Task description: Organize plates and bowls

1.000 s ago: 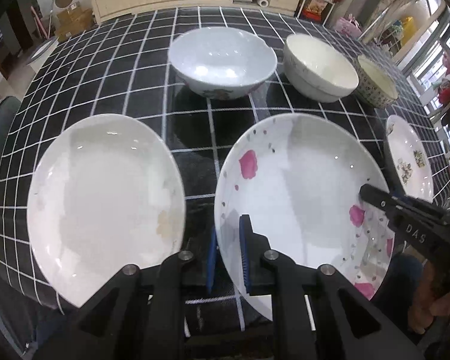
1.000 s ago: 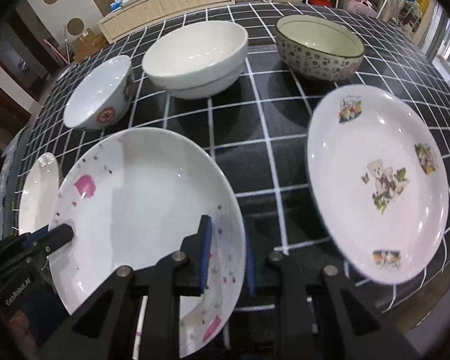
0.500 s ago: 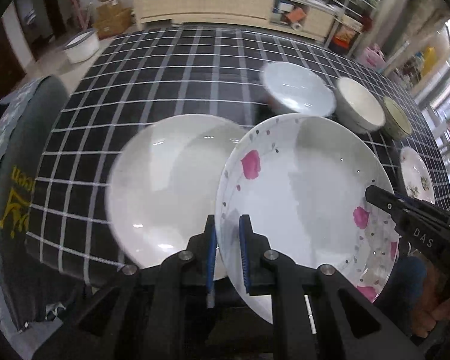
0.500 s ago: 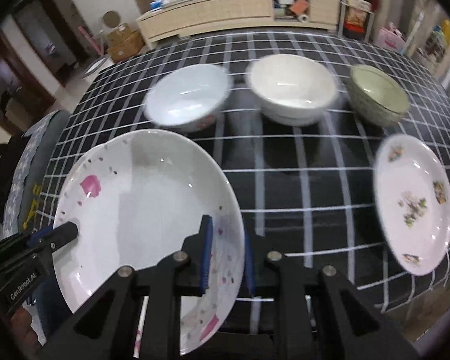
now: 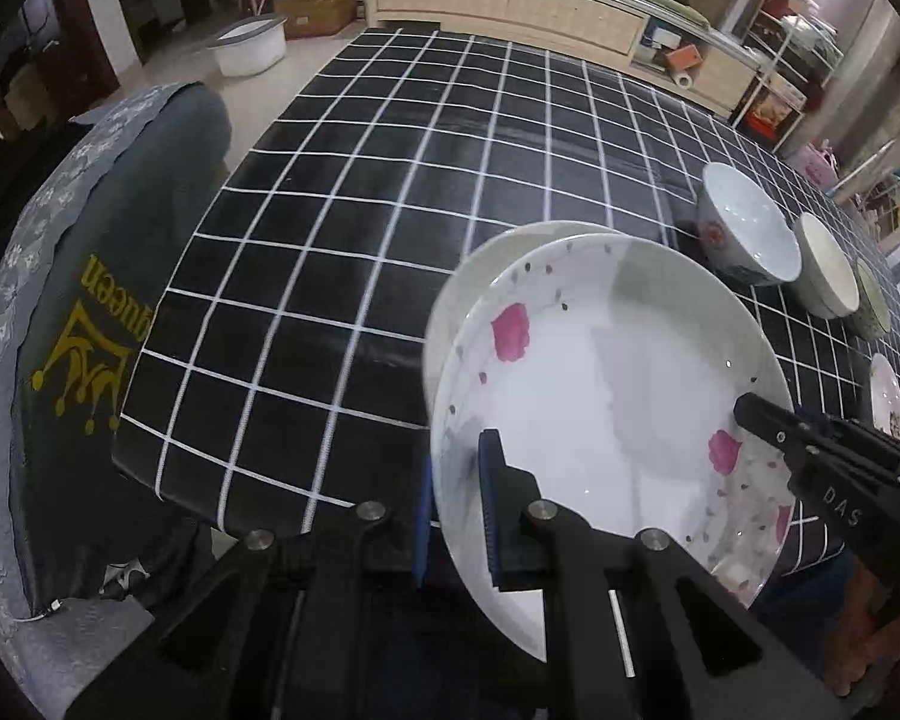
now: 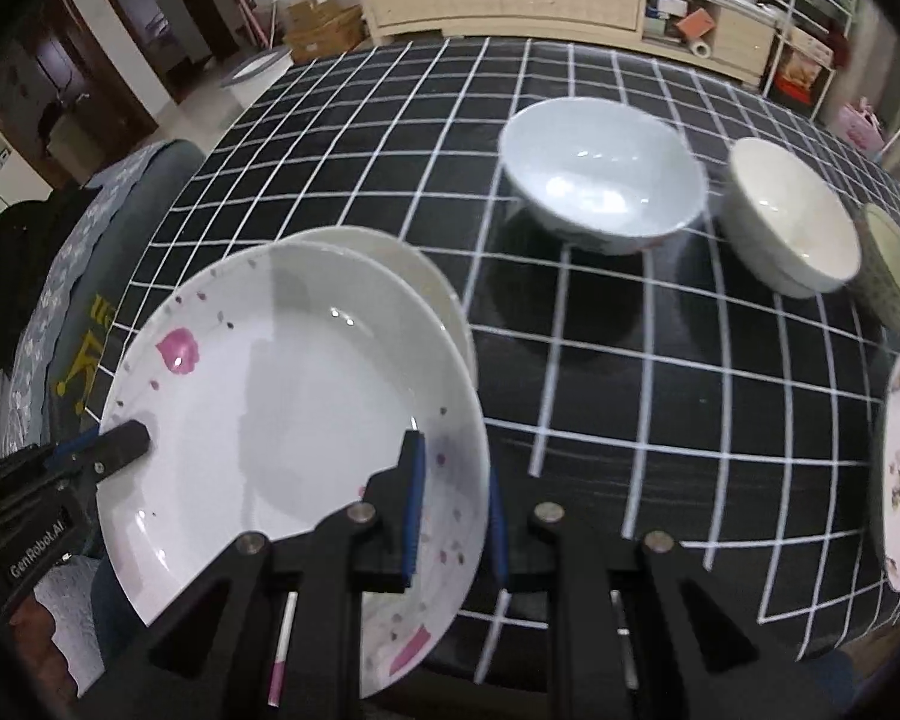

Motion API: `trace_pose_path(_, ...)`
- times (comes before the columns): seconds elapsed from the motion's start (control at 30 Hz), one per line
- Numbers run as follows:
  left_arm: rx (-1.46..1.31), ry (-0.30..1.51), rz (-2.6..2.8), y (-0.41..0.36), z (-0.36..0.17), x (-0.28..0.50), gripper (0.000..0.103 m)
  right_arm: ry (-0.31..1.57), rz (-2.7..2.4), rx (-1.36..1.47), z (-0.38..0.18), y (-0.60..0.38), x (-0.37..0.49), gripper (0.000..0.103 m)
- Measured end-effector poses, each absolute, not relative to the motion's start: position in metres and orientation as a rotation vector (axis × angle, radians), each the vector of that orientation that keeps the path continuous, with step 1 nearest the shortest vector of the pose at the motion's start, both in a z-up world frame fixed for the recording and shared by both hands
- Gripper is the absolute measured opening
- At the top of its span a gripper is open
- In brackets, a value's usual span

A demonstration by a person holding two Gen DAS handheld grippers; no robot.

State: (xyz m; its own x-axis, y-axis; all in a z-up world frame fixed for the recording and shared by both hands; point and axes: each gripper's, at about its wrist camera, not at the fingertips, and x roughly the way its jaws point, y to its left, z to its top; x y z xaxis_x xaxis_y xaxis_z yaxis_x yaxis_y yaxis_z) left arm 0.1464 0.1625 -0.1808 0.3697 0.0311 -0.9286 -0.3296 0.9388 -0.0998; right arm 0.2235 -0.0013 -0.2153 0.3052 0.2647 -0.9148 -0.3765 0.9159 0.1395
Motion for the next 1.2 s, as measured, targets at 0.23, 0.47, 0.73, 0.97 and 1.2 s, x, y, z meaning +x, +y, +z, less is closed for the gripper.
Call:
trace_pose_path(0.23,-0.291,1.187,0.243,0.172,-0.192,0.153,0.012,1.193,0.418,-0.130,-0.223,0.013,0.231,0.023)
trace_pose_path(0.47,-0.301,1.210,0.225,0.171,-0.207,0.164,0.012,1.188,0.390,-0.151,-0.225,0.015,0.243,0.023)
trace_pose_path(0.73,-0.295,1.209,0.229,0.177,-0.212,0.178,0.012,1.192,0.384,-0.164,-0.230,0.021,0.254,0.023)
trace_pose_path(0.97,-0.290,1.210,0.236,0.178,-0.214,0.184,0.012,1.193,0.383,-0.160,-0.235,0.023,0.260,0.023)
trace_pose_path(1.2,-0.329,1.203,0.237,0.179,-0.209,0.178,0.012,1.194,0.376,-0.154,-0.235,0.020,0.257,0.023)
